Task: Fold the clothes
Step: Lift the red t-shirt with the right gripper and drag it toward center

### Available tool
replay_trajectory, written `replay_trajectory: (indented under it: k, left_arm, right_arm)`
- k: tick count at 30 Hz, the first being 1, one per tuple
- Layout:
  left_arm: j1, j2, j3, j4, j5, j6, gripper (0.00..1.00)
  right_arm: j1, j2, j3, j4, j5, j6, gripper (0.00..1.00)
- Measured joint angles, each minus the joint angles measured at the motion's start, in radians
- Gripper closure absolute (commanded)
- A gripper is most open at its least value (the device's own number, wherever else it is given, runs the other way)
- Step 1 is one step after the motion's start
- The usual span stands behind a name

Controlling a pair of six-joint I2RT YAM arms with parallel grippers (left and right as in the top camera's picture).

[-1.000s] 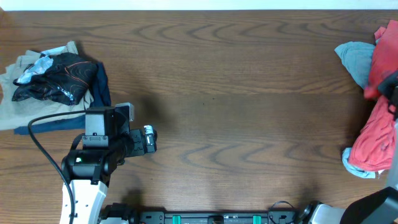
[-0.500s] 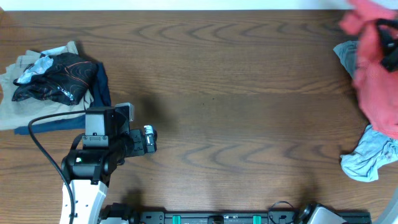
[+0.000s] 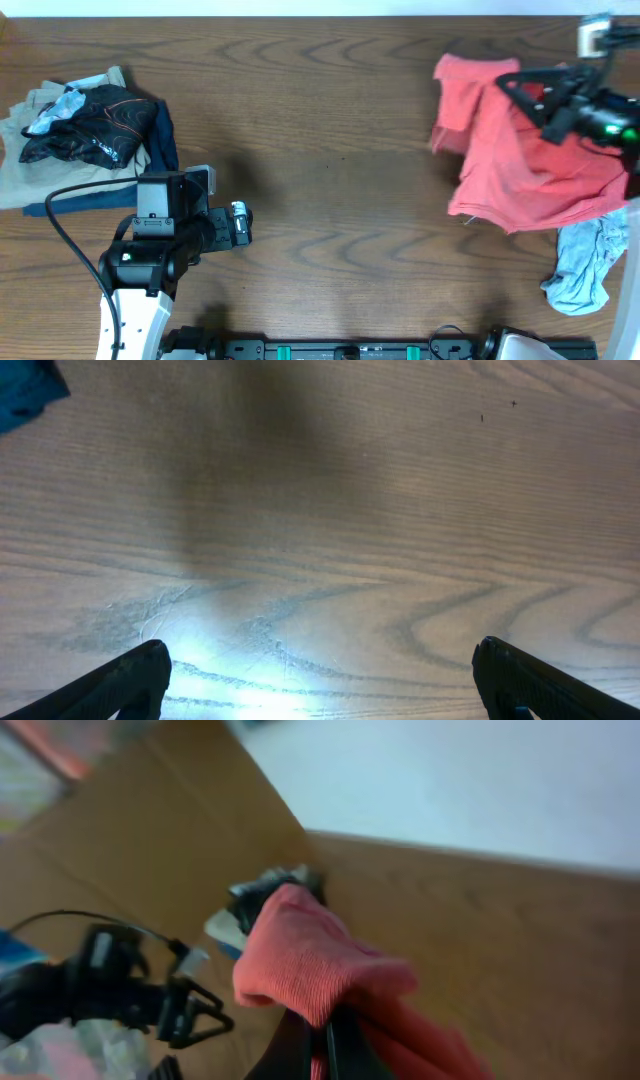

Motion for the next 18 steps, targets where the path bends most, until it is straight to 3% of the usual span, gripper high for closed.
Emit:
replay_trajectory:
  k: [9,18]
  left_arm:
    - [0.0,0.0,0.0,0.013,0.0,0.0,0.02]
    - [0.0,0.0,0.0,0.043,0.0,0.0,0.02]
  right_arm:
    - [0.235,0.055,-0.005,-0.273,0.454,-0.082,0.99]
    - [0.414,0.151,-0.006,-0.327,0.533,-0.133,0.99]
